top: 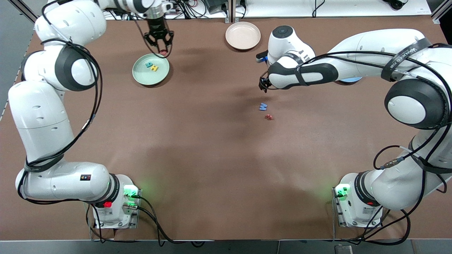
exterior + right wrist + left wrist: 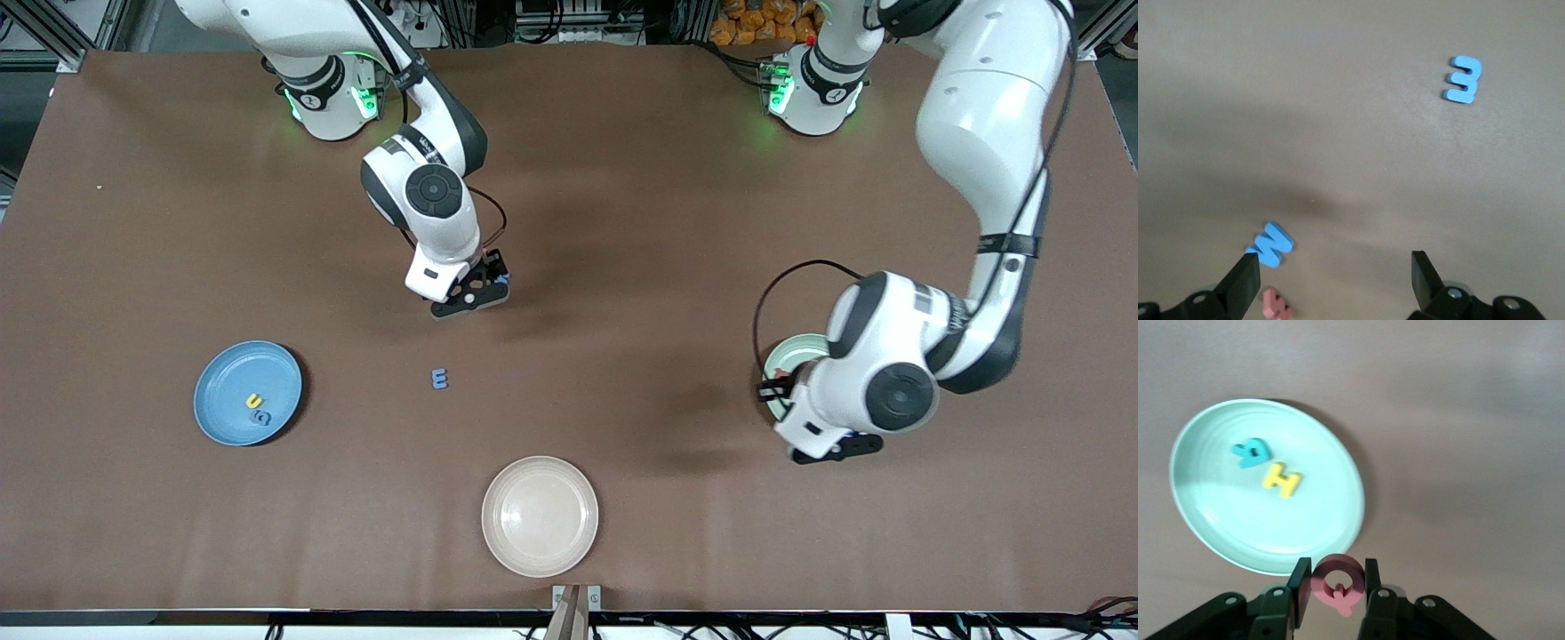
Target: Sort upper and lower case letters into plates
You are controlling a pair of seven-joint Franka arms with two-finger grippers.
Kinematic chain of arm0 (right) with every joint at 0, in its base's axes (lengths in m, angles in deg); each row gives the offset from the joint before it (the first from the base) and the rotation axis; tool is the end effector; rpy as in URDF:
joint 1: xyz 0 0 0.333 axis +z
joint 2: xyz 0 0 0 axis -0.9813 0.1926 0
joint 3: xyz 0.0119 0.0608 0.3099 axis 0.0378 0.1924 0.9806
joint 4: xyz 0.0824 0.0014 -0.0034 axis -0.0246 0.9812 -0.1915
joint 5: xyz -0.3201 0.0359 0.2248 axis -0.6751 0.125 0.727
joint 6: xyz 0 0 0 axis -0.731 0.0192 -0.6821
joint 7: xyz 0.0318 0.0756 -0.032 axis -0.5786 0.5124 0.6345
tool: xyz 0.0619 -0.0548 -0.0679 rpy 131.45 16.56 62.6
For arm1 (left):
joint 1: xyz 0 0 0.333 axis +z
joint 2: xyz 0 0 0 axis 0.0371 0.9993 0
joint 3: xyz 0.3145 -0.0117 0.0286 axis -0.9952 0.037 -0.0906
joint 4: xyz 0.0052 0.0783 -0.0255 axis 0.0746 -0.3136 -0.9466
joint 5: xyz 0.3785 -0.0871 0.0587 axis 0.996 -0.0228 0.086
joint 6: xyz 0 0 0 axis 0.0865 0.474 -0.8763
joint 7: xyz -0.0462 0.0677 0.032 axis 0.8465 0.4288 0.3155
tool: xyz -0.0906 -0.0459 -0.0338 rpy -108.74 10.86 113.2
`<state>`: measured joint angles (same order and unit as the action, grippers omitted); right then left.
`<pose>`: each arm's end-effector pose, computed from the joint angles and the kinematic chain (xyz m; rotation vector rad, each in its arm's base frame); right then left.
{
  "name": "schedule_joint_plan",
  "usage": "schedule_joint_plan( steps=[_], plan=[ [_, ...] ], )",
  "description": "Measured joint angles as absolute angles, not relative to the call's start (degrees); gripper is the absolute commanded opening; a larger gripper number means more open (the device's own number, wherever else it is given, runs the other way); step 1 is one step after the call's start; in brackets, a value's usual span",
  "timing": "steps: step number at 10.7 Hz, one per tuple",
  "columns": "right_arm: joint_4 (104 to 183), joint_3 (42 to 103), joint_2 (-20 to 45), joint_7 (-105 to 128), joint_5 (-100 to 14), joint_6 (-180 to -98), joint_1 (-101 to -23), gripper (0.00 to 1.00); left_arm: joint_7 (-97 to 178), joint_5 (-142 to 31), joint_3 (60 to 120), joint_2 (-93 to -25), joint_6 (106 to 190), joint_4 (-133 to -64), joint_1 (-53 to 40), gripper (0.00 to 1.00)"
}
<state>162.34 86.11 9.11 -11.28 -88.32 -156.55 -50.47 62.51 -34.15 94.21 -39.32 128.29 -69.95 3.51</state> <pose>0.4695 0.3469 0.2573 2.9914 0.6474 -0.0832 0.6954 -0.1711 0.2956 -3.0618 -0.2191 0.4286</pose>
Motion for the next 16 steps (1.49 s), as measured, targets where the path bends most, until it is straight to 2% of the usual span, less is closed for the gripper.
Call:
schedule_joint_plan(
  steps=[1,2,3,4,8,12,16],
  plan=[
    [163.2,86.0,8.5,-7.3,-88.3,-156.4,-50.5,1.0,61.3,-34.2,94.2,-38.7,128.7,-70.9,5.2,0.0],
    [163.8,86.0,7.9,-4.3,-88.3,-156.4,-50.5,1.0,60.9,-34.2,94.2,-37.9,129.3,-71.3,6.2,0.24],
    [164.1,86.1,7.5,-1.8,-88.3,-156.5,-50.5,1.0,60.8,-34.2,94.2,-37.1,129.7,-71.6,6.5,0.36],
    [164.2,86.2,7.4,0.5,-88.3,-156.9,-50.5,1.0,60.3,-34.2,94.1,-36.5,129.9,-71.7,6.5,0.99],
    [164.9,86.5,7.4,9.6,-88.4,-158.3,-47.3,1.0,56.6,-34.2,93.3,-36.2,131.4,-71.7,6.5,1.0],
    [169.6,86.6,7.4,10.5,-88.4,-163.5,-42.3,1.0,56.4,-34.2,93.5,-37.4,131.6,-71.1,5.0,1.0],
    [174.1,86.3,7.4,14.2,-88.4,-168.7,-40.9,1.0,52.2,-34.2,93.7,-45.0,128.1,-70.4,5.1,1.0]
  ],
)
